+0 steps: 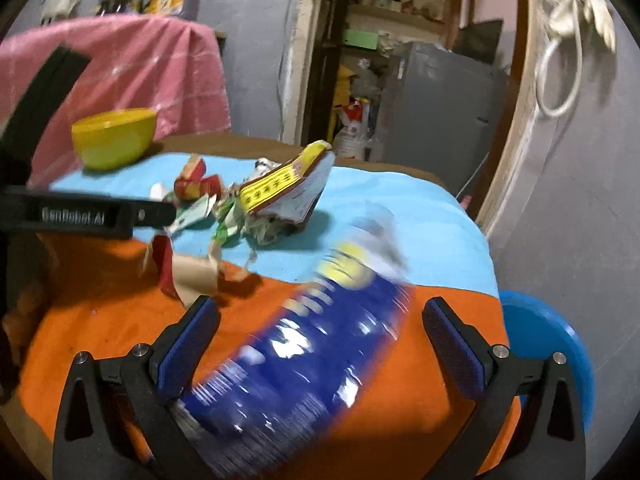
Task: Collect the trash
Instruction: 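Grasp the blue printed snack bag with the right tool while the left tool grasps the white paper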
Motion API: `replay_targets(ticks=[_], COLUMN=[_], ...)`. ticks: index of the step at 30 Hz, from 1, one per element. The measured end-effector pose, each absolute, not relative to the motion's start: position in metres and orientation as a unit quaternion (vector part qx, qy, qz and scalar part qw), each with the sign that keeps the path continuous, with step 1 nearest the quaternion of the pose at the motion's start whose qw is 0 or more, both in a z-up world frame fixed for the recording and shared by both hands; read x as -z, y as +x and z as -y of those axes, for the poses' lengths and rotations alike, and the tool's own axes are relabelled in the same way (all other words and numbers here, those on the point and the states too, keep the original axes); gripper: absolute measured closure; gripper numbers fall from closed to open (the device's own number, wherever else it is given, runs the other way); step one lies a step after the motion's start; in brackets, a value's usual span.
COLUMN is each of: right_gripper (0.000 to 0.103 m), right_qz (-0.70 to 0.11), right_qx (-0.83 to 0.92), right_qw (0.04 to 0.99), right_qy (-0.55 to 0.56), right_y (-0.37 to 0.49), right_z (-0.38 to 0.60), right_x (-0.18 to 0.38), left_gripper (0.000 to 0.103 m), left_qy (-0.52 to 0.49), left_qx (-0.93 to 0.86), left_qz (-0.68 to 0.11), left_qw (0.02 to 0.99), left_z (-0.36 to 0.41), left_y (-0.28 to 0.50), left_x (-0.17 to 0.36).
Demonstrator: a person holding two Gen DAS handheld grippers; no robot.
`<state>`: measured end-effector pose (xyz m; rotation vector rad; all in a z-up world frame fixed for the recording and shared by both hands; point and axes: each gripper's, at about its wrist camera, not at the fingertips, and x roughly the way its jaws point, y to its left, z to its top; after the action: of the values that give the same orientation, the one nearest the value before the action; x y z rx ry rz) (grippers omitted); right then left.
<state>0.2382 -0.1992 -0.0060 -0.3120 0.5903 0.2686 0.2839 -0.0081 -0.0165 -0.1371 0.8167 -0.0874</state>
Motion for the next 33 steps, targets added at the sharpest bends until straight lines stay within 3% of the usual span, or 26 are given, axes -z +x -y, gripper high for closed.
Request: replay_targets(ticks=[7,11,14,25,30,33], right_gripper=[0.003,0.015,0.026,0.061,0.071,0.088], right_qz=[-0.281,-0.268,-0.263,-0.258,-0.256,-0.253], right_qx=[-0.135,-0.140,-0.144,-0.150,-0.155,-0.160], right_qw=[0.941,0.946,0.949,0.952,0.953,0.953], right_qy=[-0.134,-0.120,-0.098,-0.072,-0.049,-0.037], right_y=[0.232,0.226,0.225,0.228,0.229,0.228], right_z=[0.208,0.216,0.224,0.230,0.237,0.241], right_x=[0.008,0.009,0.007,0.002,0.001,-0.001], left_gripper=[0.051,0.079,0.091,0.102,0.103,0.103], left_qy=[-0.059,-0.067,-0.079,-0.070,-0.048,-0.039], left_qx=[0.056,0.064,0.078,0.089,0.091,0.090], left_qz=[-0.397,-0.396,-0.392,-0.369,-0.347,-0.332], left_qw=[0.914,0.913,0.913,0.922,0.932,0.938], left_z=[0.014,0.012,0.010,0.019,0.029,0.034], left_y=[0.285,0.284,0.283,0.252,0.234,0.225], left_x=[0.018,0.018,0.016,0.001,-0.006,-0.011])
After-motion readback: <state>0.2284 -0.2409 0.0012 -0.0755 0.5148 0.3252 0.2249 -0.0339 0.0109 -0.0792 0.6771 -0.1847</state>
